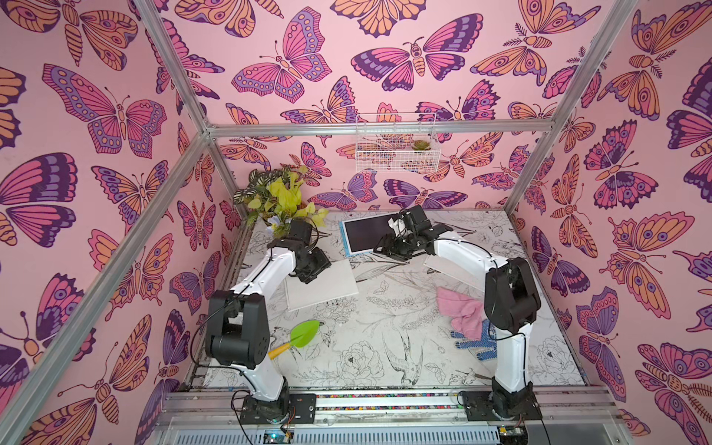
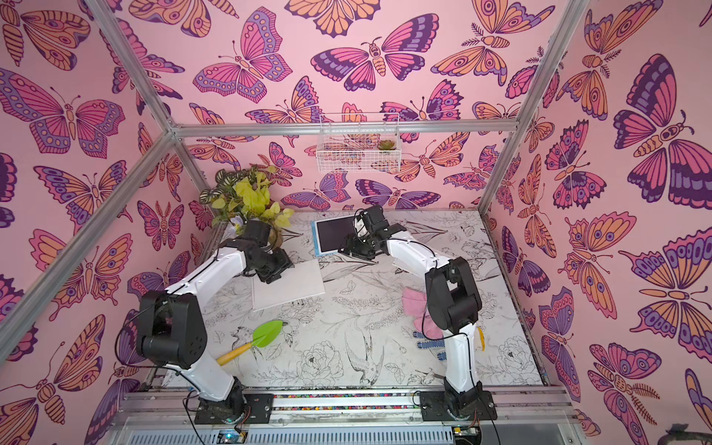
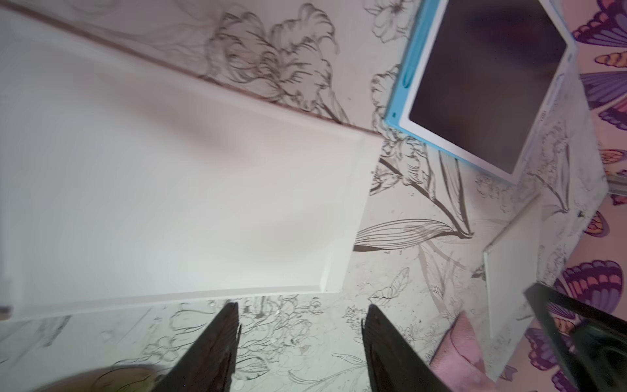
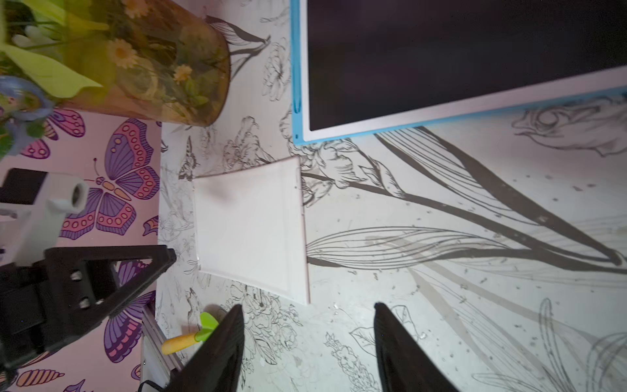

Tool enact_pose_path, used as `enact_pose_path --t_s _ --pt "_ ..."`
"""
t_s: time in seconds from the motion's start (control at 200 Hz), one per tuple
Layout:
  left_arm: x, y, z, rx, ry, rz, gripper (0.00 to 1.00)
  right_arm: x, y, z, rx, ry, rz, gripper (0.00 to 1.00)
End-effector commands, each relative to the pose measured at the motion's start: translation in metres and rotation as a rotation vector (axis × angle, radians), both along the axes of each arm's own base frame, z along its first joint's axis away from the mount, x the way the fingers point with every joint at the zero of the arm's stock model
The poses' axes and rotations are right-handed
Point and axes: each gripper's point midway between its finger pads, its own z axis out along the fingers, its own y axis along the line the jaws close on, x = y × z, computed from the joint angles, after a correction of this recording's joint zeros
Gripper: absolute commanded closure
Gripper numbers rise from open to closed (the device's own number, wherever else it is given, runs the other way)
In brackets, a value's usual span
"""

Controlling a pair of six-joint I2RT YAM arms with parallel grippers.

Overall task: Wipe the drawing tablet
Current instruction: Move the drawing tablet to the center of the board.

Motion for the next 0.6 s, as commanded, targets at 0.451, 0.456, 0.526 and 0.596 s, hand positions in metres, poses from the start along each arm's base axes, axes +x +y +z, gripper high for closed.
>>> enact_pose_path --t_s 0.451,0.456,0.526,0.596 --pt "0.026 -0.125 -0.076 -0.186 0.097 -0.082 0.44 0.083 -0.099 -0.017 0.027 -0.025 -0.270 0.38" --pt "0.026 -0.124 -0.077 -0.186 0.099 -0.081 0.44 0.084 -0.099 -0.017 0.029 -0.024 -0.271 0.38" --pt "0.024 -0.116 -0.090 -0.180 0.131 -0.062 0.44 0.092 -0.102 -0.023 0.056 -0.008 -0.286 0.39" --pt "0.021 -0.106 -0.102 -0.167 0.157 -0.040 0.44 0.100 -0.106 -0.028 0.072 0.000 -0.315 0.39"
